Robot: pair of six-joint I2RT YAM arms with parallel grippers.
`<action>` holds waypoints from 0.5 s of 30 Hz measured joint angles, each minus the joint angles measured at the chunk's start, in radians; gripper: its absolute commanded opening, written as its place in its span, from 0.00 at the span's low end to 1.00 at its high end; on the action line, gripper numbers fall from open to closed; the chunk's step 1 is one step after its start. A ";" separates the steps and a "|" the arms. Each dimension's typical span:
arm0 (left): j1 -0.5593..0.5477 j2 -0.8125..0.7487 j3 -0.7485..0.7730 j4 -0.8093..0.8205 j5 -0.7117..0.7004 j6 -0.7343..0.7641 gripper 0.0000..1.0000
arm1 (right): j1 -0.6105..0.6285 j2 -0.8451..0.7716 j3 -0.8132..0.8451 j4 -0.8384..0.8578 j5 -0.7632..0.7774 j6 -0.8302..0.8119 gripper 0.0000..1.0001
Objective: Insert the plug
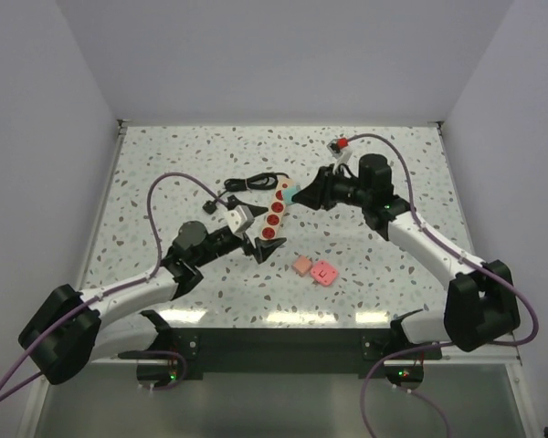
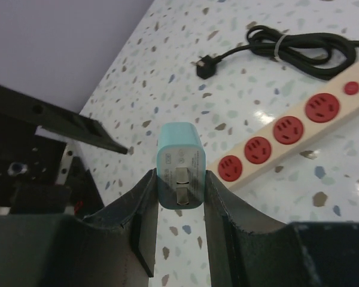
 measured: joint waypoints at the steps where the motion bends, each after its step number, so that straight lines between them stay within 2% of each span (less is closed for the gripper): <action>1: 0.000 0.012 0.002 0.009 0.005 0.006 0.96 | 0.017 0.005 0.003 0.014 -0.029 0.006 0.00; 8: 0.000 0.061 0.006 0.040 0.023 0.042 0.95 | 0.090 0.014 0.011 0.114 -0.209 0.037 0.00; 15: 0.001 0.071 0.026 0.062 -0.010 0.092 0.73 | 0.101 0.049 0.013 0.176 -0.288 0.053 0.00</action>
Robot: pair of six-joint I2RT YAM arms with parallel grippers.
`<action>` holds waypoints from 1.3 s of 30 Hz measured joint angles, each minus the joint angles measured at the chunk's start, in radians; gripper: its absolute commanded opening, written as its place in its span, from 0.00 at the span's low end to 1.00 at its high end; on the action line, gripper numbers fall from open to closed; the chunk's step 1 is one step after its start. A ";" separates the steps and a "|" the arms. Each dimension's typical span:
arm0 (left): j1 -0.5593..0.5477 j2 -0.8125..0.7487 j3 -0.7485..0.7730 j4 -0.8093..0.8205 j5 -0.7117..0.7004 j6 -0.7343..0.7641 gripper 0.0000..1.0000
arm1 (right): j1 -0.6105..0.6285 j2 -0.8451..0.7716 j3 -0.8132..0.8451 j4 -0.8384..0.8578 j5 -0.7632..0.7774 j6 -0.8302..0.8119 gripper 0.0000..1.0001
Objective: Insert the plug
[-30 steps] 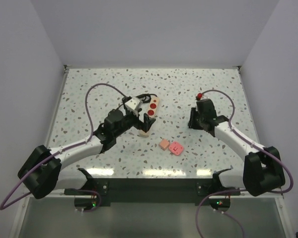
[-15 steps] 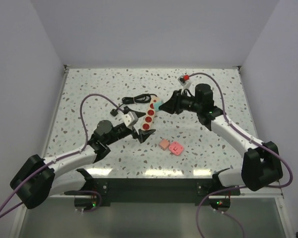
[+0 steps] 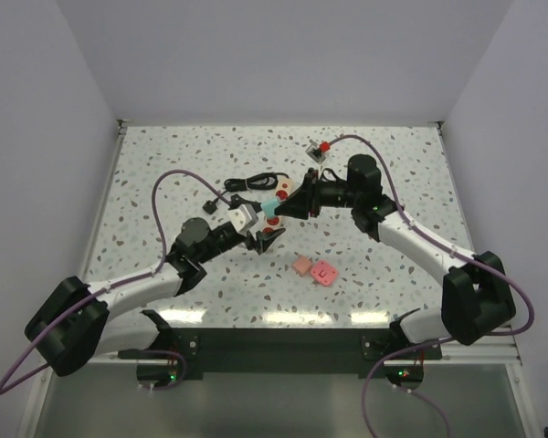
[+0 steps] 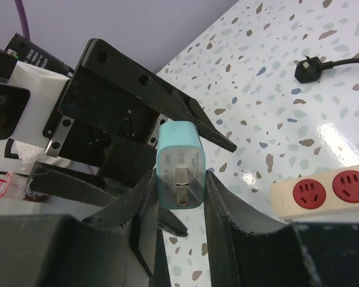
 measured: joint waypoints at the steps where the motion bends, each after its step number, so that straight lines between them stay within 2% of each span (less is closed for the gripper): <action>1: 0.001 0.001 0.000 0.003 -0.009 0.004 0.66 | 0.000 0.002 0.000 0.003 -0.006 0.000 0.00; 2: 0.001 0.002 0.000 0.006 -0.016 0.006 0.60 | 0.000 0.003 0.000 0.005 -0.009 0.001 0.00; 3: 0.002 0.002 0.000 0.007 -0.026 0.013 0.49 | 0.000 0.003 0.000 0.006 -0.016 0.001 0.00; 6: 0.011 0.003 0.000 0.013 -0.040 0.030 0.35 | 0.000 0.003 0.001 0.008 -0.025 -0.002 0.00; 11: 0.012 0.007 0.000 0.011 -0.026 0.048 0.28 | -0.001 0.010 0.020 0.012 -0.031 -0.006 0.00; 12: 0.013 0.007 0.000 0.009 -0.024 0.049 0.30 | -0.001 0.013 0.021 0.013 -0.032 -0.006 0.00; 14: 0.014 0.007 -0.003 0.008 -0.018 0.050 0.42 | -0.001 0.016 0.022 0.012 -0.033 -0.007 0.00; 15: 0.014 0.007 -0.005 0.008 -0.008 0.047 0.64 | -0.001 0.016 0.022 0.011 -0.031 -0.011 0.00; 18: 0.010 0.000 -0.011 0.016 0.029 0.021 0.78 | 0.002 0.016 0.022 0.001 -0.029 -0.032 0.00; 28: 0.041 0.005 -0.010 0.041 0.135 -0.192 0.78 | 0.002 0.002 0.012 -0.010 -0.043 -0.100 0.00; 39: 0.152 0.057 -0.005 0.278 0.405 -0.485 0.74 | 0.002 -0.066 -0.031 0.035 -0.119 -0.154 0.00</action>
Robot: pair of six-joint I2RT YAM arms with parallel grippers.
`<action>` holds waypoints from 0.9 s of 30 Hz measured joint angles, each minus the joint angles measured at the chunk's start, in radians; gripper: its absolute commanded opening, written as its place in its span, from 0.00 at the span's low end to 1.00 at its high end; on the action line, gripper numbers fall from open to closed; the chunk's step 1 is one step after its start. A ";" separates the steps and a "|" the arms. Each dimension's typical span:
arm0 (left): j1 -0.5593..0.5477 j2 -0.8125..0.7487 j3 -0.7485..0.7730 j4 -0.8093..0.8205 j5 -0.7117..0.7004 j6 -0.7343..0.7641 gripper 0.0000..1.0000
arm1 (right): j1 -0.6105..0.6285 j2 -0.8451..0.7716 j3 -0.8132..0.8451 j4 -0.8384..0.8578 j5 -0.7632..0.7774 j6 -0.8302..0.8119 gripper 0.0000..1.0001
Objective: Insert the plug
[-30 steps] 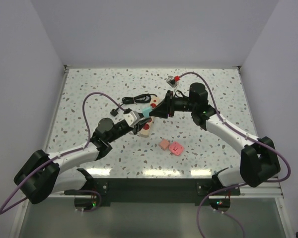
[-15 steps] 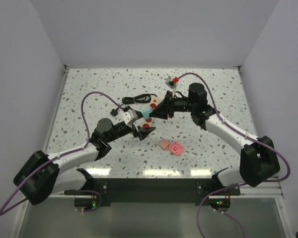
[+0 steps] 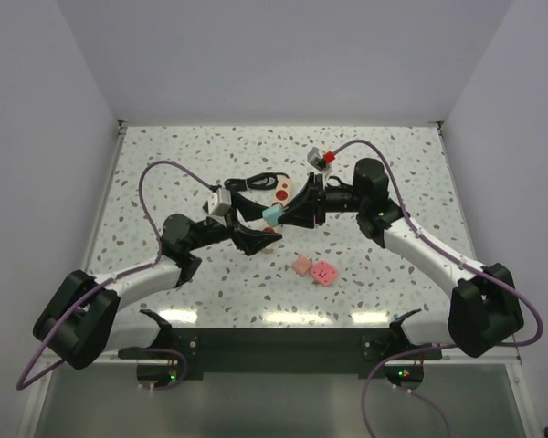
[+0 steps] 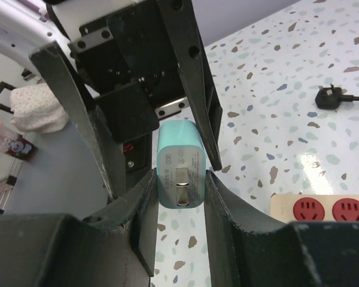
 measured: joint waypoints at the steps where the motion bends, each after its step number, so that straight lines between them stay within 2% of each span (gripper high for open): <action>1: 0.004 0.005 0.003 0.026 0.017 -0.020 0.73 | 0.001 -0.005 -0.006 0.003 -0.010 -0.002 0.00; 5: 0.019 0.020 0.018 0.119 0.072 -0.097 0.68 | 0.008 -0.010 -0.032 0.021 -0.047 -0.002 0.00; 7: 0.023 0.035 0.028 0.146 0.095 -0.129 0.62 | 0.012 -0.011 -0.042 0.033 -0.061 0.003 0.00; 11: 0.026 0.075 0.035 0.172 0.130 -0.186 0.59 | 0.014 -0.018 -0.049 0.040 -0.073 0.006 0.00; 14: 0.027 0.084 0.036 0.186 0.147 -0.201 0.57 | 0.014 -0.029 -0.054 0.039 -0.074 0.007 0.00; 18: 0.031 0.084 0.037 0.202 0.166 -0.205 0.47 | 0.016 -0.050 -0.060 0.039 -0.079 0.009 0.00; 20: 0.032 0.084 0.040 0.207 0.174 -0.206 0.35 | 0.017 -0.054 -0.060 0.040 -0.089 0.011 0.00; 21: 0.035 0.084 0.042 0.207 0.180 -0.213 0.24 | 0.017 -0.054 -0.060 0.040 -0.096 0.009 0.00; 24: 0.039 0.098 0.054 0.210 0.196 -0.222 0.08 | 0.017 -0.054 -0.060 0.042 -0.098 0.005 0.00; 25: 0.039 0.104 0.058 0.210 0.201 -0.225 0.00 | 0.015 -0.054 -0.060 0.039 -0.099 0.003 0.00; 27: 0.040 0.117 0.067 0.212 0.209 -0.230 0.00 | 0.011 -0.054 -0.060 0.031 -0.098 -0.004 0.03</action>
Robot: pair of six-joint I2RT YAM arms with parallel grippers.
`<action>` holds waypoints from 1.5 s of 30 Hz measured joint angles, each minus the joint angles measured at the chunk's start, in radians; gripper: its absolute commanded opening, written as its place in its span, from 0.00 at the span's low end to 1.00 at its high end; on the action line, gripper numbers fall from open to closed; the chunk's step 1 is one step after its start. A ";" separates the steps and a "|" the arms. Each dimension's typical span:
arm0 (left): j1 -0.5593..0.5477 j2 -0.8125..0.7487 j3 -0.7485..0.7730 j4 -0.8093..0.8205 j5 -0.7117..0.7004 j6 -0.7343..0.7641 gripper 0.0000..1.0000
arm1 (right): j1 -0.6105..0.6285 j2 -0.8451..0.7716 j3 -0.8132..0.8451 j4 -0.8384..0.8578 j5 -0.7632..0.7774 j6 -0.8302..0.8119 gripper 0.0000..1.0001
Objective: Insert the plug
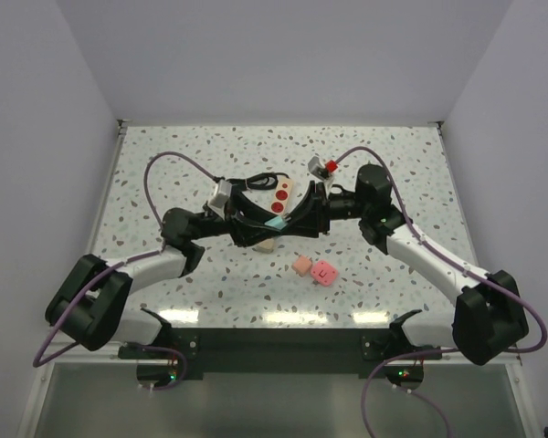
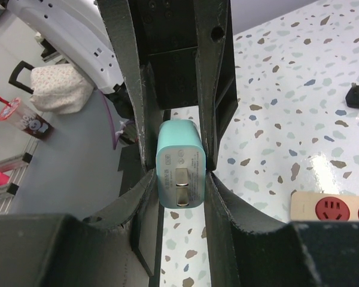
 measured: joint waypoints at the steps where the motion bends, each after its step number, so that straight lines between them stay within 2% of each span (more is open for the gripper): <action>1: 0.001 0.005 0.003 0.000 0.005 -0.001 0.00 | -0.001 0.000 0.000 -0.006 0.000 -0.005 0.06; 2: 0.002 0.008 0.005 0.000 0.010 -0.001 0.00 | -0.002 0.000 0.000 -0.013 0.001 -0.011 0.19; 3: 0.003 0.010 0.005 0.000 0.014 -0.002 0.00 | -0.001 0.000 0.000 -0.020 0.002 -0.018 0.26; 4: 0.003 0.012 0.005 0.000 0.018 -0.002 0.00 | -0.001 0.000 0.000 -0.027 0.003 -0.025 0.41; 6: 0.003 0.013 0.005 -0.002 0.020 -0.001 0.00 | 0.000 0.000 0.000 -0.038 0.005 -0.032 0.50; 7: 0.003 0.013 0.004 -0.001 0.022 0.001 0.00 | 0.002 0.000 0.000 -0.040 0.011 -0.038 0.59; 14: 0.002 -0.014 -0.017 0.004 -0.042 0.021 0.00 | -0.003 -0.012 0.000 -0.051 0.125 -0.066 0.81; 19: -0.001 -0.027 -0.025 0.000 -0.113 0.041 0.00 | -0.006 -0.055 -0.027 -0.032 0.233 -0.073 0.83; 24: -0.008 -0.021 -0.025 -0.035 -0.164 0.062 0.00 | -0.011 -0.172 -0.099 -0.002 0.340 -0.092 0.87; 30: -0.008 0.015 -0.020 -0.077 -0.222 0.055 0.00 | -0.005 -0.296 -0.163 0.040 0.432 -0.143 0.87; 37: -0.008 0.073 0.028 -0.111 -0.350 -0.028 0.00 | 0.145 -0.297 -0.210 0.031 0.607 -0.254 0.87; 45: -0.008 0.100 0.055 -0.167 -0.439 -0.103 0.00 | 0.227 -0.250 -0.210 0.031 0.838 -0.342 0.86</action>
